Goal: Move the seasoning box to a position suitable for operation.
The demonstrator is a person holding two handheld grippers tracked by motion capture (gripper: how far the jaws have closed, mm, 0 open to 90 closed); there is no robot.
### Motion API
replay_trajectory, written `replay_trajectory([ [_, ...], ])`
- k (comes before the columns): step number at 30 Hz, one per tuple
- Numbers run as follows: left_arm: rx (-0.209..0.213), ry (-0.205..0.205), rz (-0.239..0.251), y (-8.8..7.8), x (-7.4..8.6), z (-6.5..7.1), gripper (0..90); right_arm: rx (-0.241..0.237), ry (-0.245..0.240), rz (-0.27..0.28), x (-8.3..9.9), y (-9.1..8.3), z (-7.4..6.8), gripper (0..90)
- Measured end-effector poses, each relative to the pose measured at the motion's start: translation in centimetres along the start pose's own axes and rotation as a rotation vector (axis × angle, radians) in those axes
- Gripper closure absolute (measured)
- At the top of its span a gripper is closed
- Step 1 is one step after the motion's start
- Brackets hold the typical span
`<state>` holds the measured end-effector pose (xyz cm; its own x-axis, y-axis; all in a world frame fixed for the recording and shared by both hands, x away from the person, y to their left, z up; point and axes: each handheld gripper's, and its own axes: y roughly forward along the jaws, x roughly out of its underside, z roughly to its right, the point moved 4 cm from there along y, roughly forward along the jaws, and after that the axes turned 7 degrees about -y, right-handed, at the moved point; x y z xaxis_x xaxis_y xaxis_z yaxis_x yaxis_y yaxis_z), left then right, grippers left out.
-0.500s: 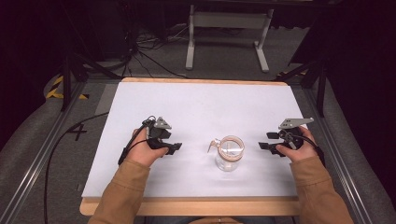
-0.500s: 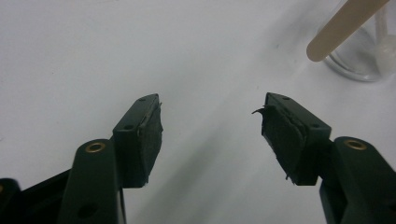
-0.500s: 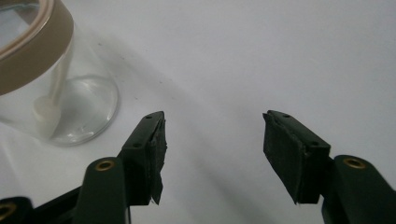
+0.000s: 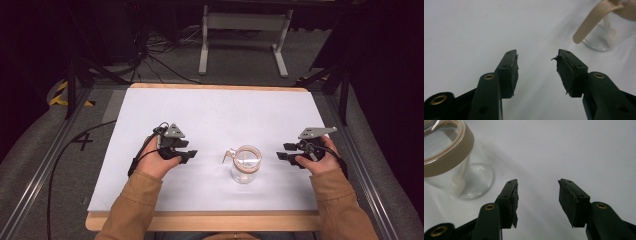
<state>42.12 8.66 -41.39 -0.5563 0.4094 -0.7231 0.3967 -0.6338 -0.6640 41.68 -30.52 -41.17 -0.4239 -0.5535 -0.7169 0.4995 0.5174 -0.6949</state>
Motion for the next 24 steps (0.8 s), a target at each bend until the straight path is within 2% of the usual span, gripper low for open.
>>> replay_trajectory([
  [1,0.005,0.019,0.001,-0.1,-0.2,0.3,52.7,0.000,-0.001,-0.001,0.0,0.0,0.0,54.3],
  [2,0.005,0.019,0.001,-0.1,-0.2,0.3,52.1,0.000,-0.001,-0.001,0.0,0.0,0.0,54.3],
  [3,0.007,0.046,0.009,-0.1,-0.3,0.6,52.8,-0.004,-0.001,0.001,0.0,-0.1,-0.1,56.6],
  [4,0.011,0.046,0.009,-0.1,-0.4,0.8,55.7,-0.007,0.000,0.001,0.0,-0.2,-0.1,58.6],
  [5,0.034,0.044,0.007,-0.2,-0.4,1.2,55.7,-0.007,0.000,0.001,0.0,-0.2,-0.1,58.6],
  [8,0.088,0.039,0.009,-0.2,-0.7,2.3,63.3,-0.018,-0.001,-0.001,0.0,-0.2,-0.3,62.5],
  [10,0.101,0.057,0.014,-0.2,-1.0,2.8,65.8,-0.026,0.002,-0.008,0.0,-0.2,-0.4,62.8],
  [12,0.135,0.069,0.006,-0.1,-1.2,3.8,67.3,-0.025,-0.002,-0.011,0.1,-0.2,-0.5,62.5],
  [19,0.147,0.083,-0.013,0.6,-1.4,5.1,69.8,-0.022,-0.008,-0.014,0.2,-0.2,-0.6,61.3],
  [24,0.164,0.084,-0.009,1.3,-1.5,5.8,72.4,-0.028,-0.013,-0.019,0.3,0.0,-0.8,61.0],
])
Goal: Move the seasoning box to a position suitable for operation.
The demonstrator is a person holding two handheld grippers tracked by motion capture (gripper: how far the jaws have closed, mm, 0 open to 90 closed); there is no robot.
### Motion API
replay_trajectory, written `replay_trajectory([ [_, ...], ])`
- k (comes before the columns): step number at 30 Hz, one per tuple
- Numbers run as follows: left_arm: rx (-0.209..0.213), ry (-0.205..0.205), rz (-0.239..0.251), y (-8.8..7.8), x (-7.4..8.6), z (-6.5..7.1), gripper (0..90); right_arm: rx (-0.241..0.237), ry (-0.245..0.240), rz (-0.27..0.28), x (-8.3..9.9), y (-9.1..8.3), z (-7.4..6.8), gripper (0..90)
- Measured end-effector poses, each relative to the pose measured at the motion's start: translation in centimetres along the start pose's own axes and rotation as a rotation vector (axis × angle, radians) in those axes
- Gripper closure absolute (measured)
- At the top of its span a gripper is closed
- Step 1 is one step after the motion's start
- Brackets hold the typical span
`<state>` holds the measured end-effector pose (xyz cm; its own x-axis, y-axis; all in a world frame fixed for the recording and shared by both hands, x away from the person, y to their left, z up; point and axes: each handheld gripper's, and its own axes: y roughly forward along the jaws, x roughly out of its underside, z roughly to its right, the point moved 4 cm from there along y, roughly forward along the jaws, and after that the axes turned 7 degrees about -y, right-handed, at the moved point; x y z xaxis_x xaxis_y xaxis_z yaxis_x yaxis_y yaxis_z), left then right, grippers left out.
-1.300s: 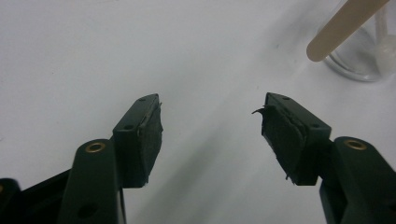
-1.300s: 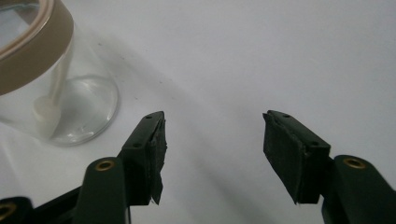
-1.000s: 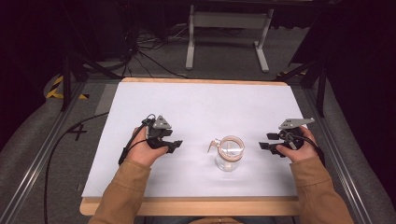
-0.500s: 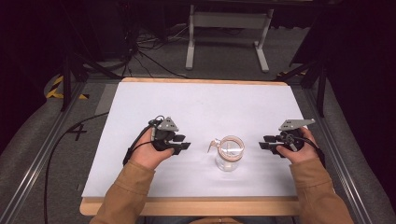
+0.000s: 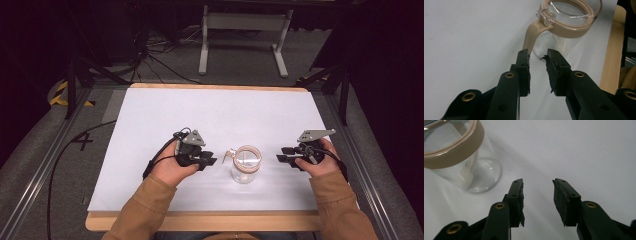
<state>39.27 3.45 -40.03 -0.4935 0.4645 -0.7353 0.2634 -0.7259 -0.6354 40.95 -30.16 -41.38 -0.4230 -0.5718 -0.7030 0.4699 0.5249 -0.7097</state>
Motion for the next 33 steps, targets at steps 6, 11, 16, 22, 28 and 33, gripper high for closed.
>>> replay_trajectory([
  [6,-0.048,-0.008,0.018,1.6,-0.1,0.1,74.4,-0.010,-0.003,-0.013,0.1,0.4,-0.2,60.7],
  [11,-0.041,-0.023,0.003,2.9,0.2,0.3,76.1,-0.009,-0.014,-0.017,0.1,0.6,-0.3,60.7],
  [16,-0.022,-0.042,-0.003,4.2,0.4,0.4,78.4,-0.013,-0.013,-0.026,0.2,0.8,-0.4,60.6],
  [22,-0.025,-0.049,-0.014,4.7,0.6,0.3,83.1,-0.013,-0.019,-0.021,0.1,0.9,-0.6,61.9],
  [28,-0.049,-0.067,-0.027,4.9,0.8,0.1,88.0,-0.026,-0.026,-0.028,0.1,1.2,-0.8,62.1],
  [33,-0.076,-0.066,-0.044,5.1,1.0,0.0,88.3,-0.030,-0.031,-0.033,0.1,1.3,-0.9,62.1],
])
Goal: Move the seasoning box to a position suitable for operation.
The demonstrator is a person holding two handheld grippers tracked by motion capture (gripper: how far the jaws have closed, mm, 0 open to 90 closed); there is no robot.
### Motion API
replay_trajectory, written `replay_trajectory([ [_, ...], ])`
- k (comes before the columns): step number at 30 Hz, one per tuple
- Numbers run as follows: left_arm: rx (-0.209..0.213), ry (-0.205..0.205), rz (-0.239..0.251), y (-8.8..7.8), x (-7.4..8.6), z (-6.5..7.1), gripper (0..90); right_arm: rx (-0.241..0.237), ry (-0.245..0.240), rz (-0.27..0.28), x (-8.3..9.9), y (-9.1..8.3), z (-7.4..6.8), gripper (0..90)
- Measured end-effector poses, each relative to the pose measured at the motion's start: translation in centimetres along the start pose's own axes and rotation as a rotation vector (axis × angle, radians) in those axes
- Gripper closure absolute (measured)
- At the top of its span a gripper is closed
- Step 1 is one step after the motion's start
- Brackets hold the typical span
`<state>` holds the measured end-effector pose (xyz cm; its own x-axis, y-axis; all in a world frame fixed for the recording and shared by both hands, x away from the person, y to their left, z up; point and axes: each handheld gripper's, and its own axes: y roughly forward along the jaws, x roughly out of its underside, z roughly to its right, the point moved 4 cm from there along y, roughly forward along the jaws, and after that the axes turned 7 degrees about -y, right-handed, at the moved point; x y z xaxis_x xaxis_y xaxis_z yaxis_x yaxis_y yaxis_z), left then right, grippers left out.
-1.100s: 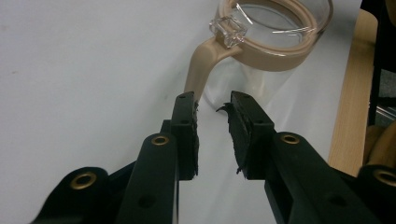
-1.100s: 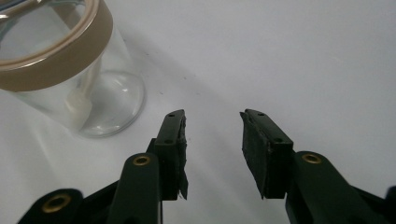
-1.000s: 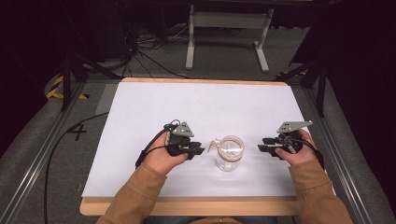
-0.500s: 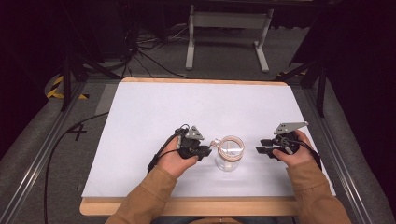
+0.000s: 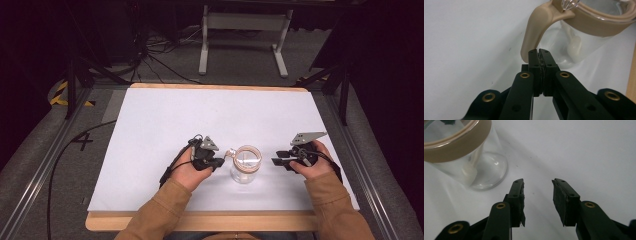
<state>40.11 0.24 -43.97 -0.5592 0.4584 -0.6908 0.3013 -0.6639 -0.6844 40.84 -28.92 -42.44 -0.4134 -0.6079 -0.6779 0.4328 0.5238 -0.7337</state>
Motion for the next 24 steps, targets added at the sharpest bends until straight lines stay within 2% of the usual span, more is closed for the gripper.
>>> replay_trajectory([
  [2,0.000,-0.006,0.002,0.1,0.0,0.0,88.1,0.001,-0.001,0.001,0.0,0.0,0.0,62.0],
  [4,-0.033,-0.004,-0.002,0.0,0.0,-0.1,87.4,0.000,-0.001,0.001,0.0,0.0,-0.1,62.0],
  [5,-0.035,-0.001,-0.004,0.0,0.0,-0.1,86.1,0.000,-0.002,0.000,0.0,0.0,-0.1,62.0],
  [6,-0.022,0.002,0.008,0.1,-0.1,0.0,86.6,-0.004,-0.003,-0.001,0.0,0.1,-0.2,61.9],
  [13,-0.033,0.006,0.016,0.4,-0.2,-0.1,86.9,-0.009,-0.008,0.000,0.0,0.2,-0.4,63.0],
  [15,-0.048,0.013,0.023,0.3,-0.4,-0.3,89.8,-0.016,-0.012,0.005,0.0,0.3,-0.7,63.5],
  [18,-0.043,0.013,0.024,0.4,-0.6,-0.6,89.8,-0.018,-0.018,0.004,0.0,0.3,-0.9,63.5],
  [19,-0.058,0.020,0.034,0.6,-0.8,-0.8,89.9,-0.023,-0.014,0.000,0.1,0.3,-1.2,63.5],
  [24,-0.046,0.018,0.051,1.0,-1.3,-1.4,89.9,-0.019,-0.012,0.003,0.4,0.0,-1.5,63.5],
])
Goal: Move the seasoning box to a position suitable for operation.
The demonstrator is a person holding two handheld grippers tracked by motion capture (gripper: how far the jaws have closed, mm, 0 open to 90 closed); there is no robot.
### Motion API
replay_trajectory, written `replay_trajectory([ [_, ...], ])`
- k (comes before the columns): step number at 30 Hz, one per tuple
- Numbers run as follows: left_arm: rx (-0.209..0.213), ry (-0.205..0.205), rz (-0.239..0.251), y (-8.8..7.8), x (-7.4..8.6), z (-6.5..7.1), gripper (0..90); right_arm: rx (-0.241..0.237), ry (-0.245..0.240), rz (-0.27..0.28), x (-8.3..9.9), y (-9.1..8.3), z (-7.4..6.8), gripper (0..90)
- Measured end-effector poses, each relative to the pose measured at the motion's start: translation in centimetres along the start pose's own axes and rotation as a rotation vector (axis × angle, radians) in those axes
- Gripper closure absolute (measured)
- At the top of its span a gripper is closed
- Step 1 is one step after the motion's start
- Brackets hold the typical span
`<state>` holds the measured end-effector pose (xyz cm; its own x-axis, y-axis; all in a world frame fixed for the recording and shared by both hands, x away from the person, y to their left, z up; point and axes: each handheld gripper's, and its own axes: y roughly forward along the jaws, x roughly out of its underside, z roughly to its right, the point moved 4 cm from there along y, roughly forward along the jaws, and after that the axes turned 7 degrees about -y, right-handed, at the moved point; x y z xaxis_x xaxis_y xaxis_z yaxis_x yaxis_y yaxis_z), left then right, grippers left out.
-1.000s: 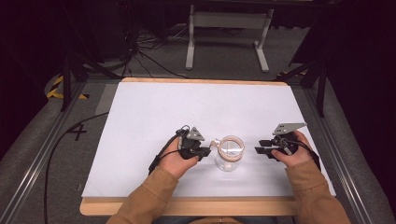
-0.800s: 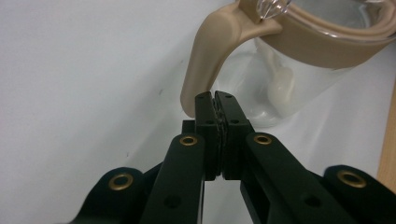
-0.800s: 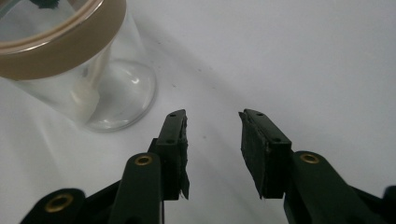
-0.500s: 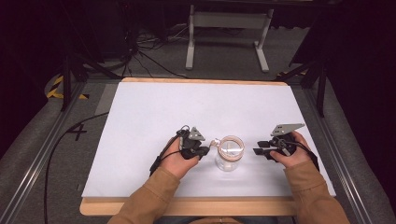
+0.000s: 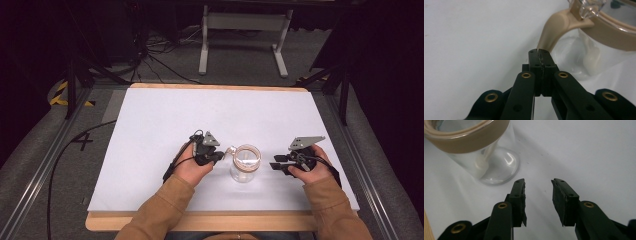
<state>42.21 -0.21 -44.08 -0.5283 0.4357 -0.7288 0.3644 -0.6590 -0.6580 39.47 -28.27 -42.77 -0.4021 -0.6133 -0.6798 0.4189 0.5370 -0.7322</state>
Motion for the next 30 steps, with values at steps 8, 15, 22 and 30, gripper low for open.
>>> replay_trajectory([
  [8,0.048,-0.013,-0.066,-0.8,-0.4,-0.1,89.7,0.019,0.026,-0.001,1.3,-1.2,-0.3,63.2],
  [15,0.058,0.017,-0.107,-1.1,-0.5,1.0,89.4,0.025,0.031,0.004,1.5,-1.4,-0.2,63.1],
  [22,0.071,0.011,-0.088,-0.2,-0.7,0.6,89.8,0.024,0.021,0.001,1.4,-1.2,-0.4,63.2],
  [30,0.094,0.007,-0.030,1.2,-1.3,-0.8,89.8,0.020,0.008,0.003,1.4,-0.9,-1.1,64.6],
])
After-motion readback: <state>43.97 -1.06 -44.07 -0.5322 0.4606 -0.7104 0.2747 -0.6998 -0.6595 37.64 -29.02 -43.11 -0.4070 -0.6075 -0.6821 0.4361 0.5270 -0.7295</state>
